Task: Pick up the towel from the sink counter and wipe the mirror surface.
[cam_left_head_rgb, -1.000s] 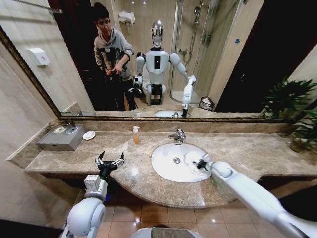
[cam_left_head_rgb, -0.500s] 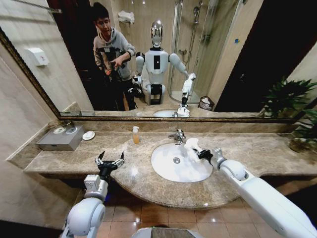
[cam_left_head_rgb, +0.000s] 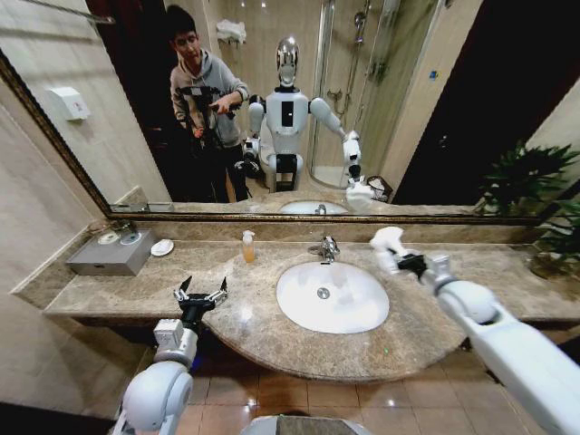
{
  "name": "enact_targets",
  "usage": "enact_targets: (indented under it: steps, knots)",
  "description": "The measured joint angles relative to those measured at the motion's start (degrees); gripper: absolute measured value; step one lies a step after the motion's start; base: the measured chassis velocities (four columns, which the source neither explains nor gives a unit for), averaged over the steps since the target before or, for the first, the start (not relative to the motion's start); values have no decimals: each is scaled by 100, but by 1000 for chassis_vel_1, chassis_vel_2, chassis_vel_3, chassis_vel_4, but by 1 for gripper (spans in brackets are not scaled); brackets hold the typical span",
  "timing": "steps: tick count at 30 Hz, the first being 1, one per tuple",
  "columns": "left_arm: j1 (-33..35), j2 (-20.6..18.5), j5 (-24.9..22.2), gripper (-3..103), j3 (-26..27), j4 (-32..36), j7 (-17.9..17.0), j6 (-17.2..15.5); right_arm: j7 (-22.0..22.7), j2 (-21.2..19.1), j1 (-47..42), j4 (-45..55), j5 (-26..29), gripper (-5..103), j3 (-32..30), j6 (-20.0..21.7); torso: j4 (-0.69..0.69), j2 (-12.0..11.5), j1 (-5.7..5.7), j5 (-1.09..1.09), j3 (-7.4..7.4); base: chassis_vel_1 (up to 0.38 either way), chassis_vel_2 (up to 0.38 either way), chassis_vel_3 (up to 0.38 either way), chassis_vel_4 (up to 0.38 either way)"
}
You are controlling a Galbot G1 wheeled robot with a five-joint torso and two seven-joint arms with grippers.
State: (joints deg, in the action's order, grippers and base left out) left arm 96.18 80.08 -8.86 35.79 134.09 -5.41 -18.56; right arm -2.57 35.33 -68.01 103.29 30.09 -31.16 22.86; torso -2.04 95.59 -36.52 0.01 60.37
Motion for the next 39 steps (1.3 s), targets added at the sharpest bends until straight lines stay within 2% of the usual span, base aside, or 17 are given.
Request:
enact_targets:
  steps: [1, 5, 8, 12, 14, 24, 30, 31, 35, 39]
  knots:
    - [0, 0, 0, 100, 0, 0, 0, 0, -173, -100, -250, 1, -114, 13, -229, 80, -1, 0, 0, -2, 0, 0, 0, 0, 0]
    - [0, 0, 0, 100, 0, 0, 0, 0, -274, -165, -507, -140, -348, 13, -338, 98, -1, 0, 0, -1, 0, 0, 0, 0, 0]
    - [0, 0, 0, 100, 0, 0, 0, 0, -250, -97, -488, -351, -496, 13, -253, 55, -1, 0, 0, -4, 0, 0, 0, 0, 0]
    - [-1, 0, 0, 100, 0, 0, 0, 0, -68, 168, -206, -926, -662, 13, 73, -80, -3, 0, 0, 4, 1, 0, 0, 0, 0]
    - [0, 0, 0, 100, 0, 0, 0, 0, -64, 253, -78, -1169, -708, 13, 186, -127, -4, 0, 0, -2, 1, 0, 0, 0, 0]
    - [0, 0, 0, 100, 0, 0, 0, 0, 283, 601, 135, -1617, -150, 13, 613, -35, 0, 0, 0, -4, 0, 0, 0, 0, 0]
    - [0, 0, 0, 100, 0, 0, 0, 0, 462, 795, 289, -1741, -54, 13, 802, -82, 1, 1, 1, -7, -1, 0, 0, 0, 0]
    - [0, 0, 0, 100, 0, 0, 0, 0, 532, 811, 286, -1755, 4, 10, 799, -133, -1, 1, 1, 0, -1, 0, 0, 0, 0]
    - [0, 0, 0, 100, 0, 0, 0, 0, 571, 786, 103, -1635, 141, 10, 594, -142, -6, 0, 0, 4, 1, 0, 0, 0, 0]
    - [0, 0, 0, 100, 0, 0, 0, 0, 580, 772, -87, -1523, 248, 10, 371, -196, -1, 0, 0, 2, 1, 0, 0, 0, 0]
